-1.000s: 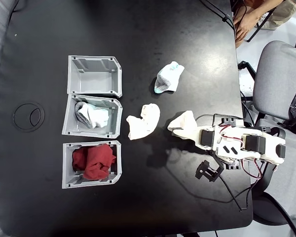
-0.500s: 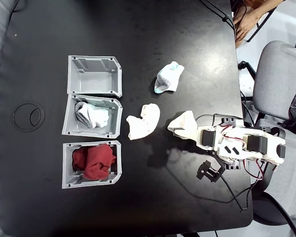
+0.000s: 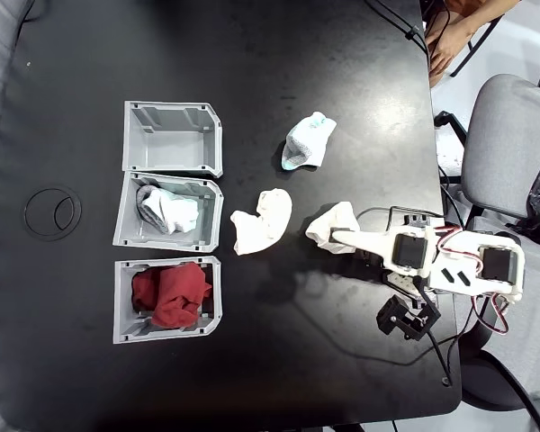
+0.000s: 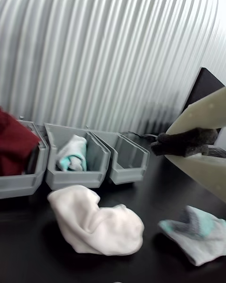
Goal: Put the sock in the container
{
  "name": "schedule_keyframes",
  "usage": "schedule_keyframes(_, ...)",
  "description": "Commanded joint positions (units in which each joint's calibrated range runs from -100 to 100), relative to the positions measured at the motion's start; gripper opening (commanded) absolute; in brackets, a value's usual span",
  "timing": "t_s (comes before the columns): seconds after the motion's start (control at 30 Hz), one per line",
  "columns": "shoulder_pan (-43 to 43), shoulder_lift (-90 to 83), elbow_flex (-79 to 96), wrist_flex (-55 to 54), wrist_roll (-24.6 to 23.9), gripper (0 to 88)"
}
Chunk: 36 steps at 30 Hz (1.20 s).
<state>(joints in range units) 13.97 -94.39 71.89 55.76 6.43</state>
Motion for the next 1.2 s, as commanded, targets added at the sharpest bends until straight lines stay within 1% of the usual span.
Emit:
schedule_keyframes(0.0, 5.0, 9.8, -9.3, 1.9, 0.5, 3.9)
schedule_keyframes(0.1, 10.2, 19.2, -16.6, 5.0, 0.6, 3.7)
schedule_keyframes(0.23, 17.8, 29.4, -23.8, 9.1, 3.1, 1.1)
schedule_keyframes(0.3, 21.9, 33.2, -25.4, 9.9, 4.0, 1.4)
schedule_keyframes(0.4, 27.2, 38.5, -26.1, 10.1, 6.7, 1.4)
schedule_keyframes(0.53, 33.0, 43.7, -26.1, 9.9, 9.2, 1.4)
schedule_keyframes(0.67, 38.3, 47.9, -26.2, 8.4, 10.3, 1.9)
schedule_keyframes(0.8, 43.0, 53.6, -26.2, 2.1, 10.4, 2.0)
schedule_keyframes(0.9, 44.9, 59.7, -27.8, -2.1, 10.2, 2.1)
schedule_keyframes(1.0, 45.8, 67.0, -33.1, -3.0, 10.1, 2.4)
schedule_keyframes(1.07, 45.8, 72.1, -37.9, -2.9, 9.9, 5.7)
schedule_keyframes(1.17, 45.7, 79.9, -44.9, -2.7, 9.7, 15.2)
